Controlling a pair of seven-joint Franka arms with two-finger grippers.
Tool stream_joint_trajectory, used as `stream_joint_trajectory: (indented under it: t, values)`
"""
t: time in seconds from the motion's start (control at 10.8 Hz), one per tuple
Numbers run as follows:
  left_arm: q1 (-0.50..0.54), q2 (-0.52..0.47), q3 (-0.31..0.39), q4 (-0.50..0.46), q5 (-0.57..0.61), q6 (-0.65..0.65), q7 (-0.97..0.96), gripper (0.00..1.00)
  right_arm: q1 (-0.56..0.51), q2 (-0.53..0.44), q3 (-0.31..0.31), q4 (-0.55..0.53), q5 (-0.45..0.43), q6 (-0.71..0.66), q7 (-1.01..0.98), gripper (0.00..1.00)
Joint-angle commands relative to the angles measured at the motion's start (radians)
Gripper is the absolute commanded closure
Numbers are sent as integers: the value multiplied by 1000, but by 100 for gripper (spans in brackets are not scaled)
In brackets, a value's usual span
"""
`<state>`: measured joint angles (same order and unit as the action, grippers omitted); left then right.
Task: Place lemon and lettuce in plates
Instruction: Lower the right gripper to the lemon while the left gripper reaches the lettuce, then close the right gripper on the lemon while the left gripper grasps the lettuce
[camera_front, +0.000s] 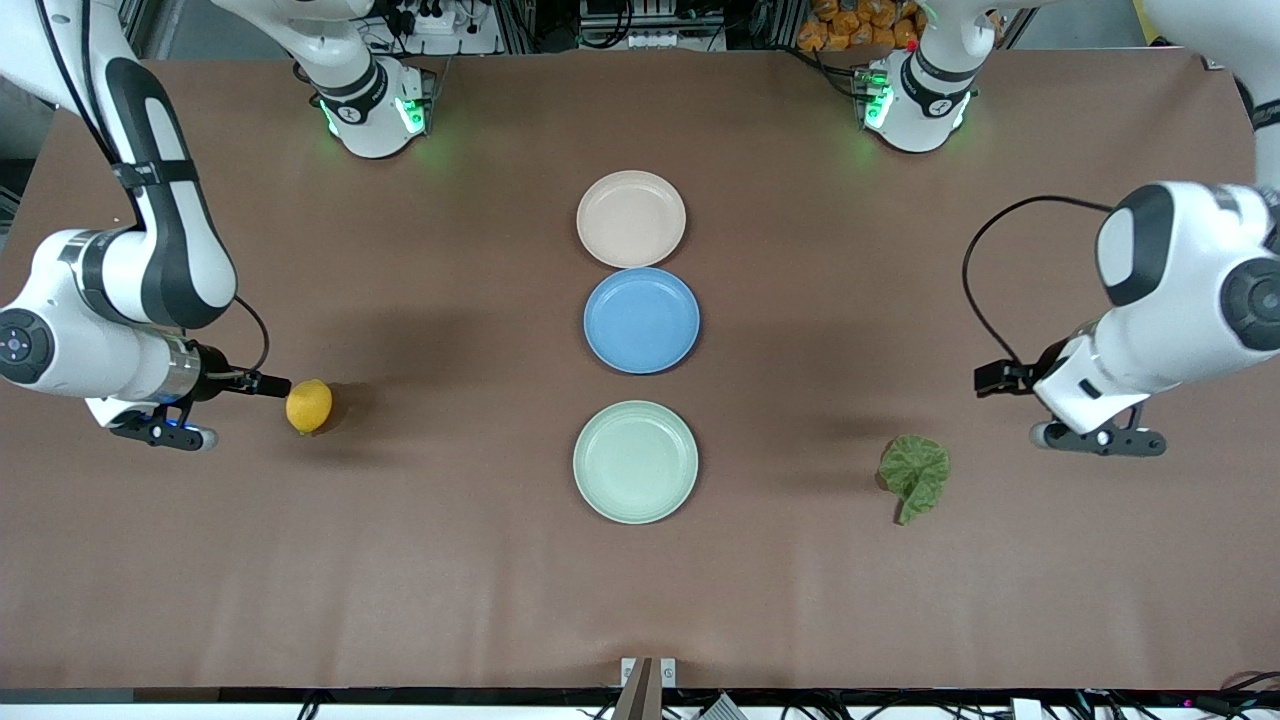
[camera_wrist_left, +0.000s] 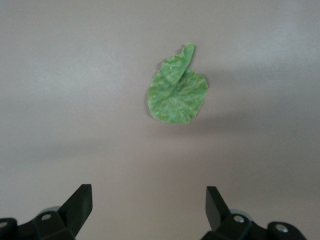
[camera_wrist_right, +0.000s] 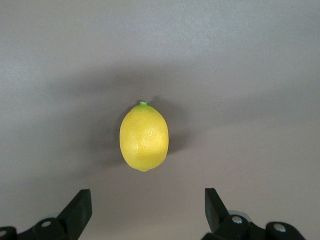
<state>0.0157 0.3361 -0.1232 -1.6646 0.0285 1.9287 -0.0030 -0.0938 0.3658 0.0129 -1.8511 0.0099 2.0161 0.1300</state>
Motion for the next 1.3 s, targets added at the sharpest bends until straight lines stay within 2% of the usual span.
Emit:
stream_joint_trajectory:
  t: [0.0, 0.37, 0.56, 1.21]
  values:
    - [-3, 59, -1, 3, 7, 81, -14, 0, -1, 24, 2, 7, 15, 21, 45, 0]
    - [0, 159, -1, -1, 7, 200, -14, 0, -10, 94, 2, 4, 39, 127, 68, 0]
    - [-2, 217, -1, -3, 7, 277, -14, 0, -1, 114, 2, 4, 53, 128, 161, 0]
    - [-20, 368, 1, 14, 24, 449, -11, 0, 8, 176, 7, 1, 53, 142, 154, 0]
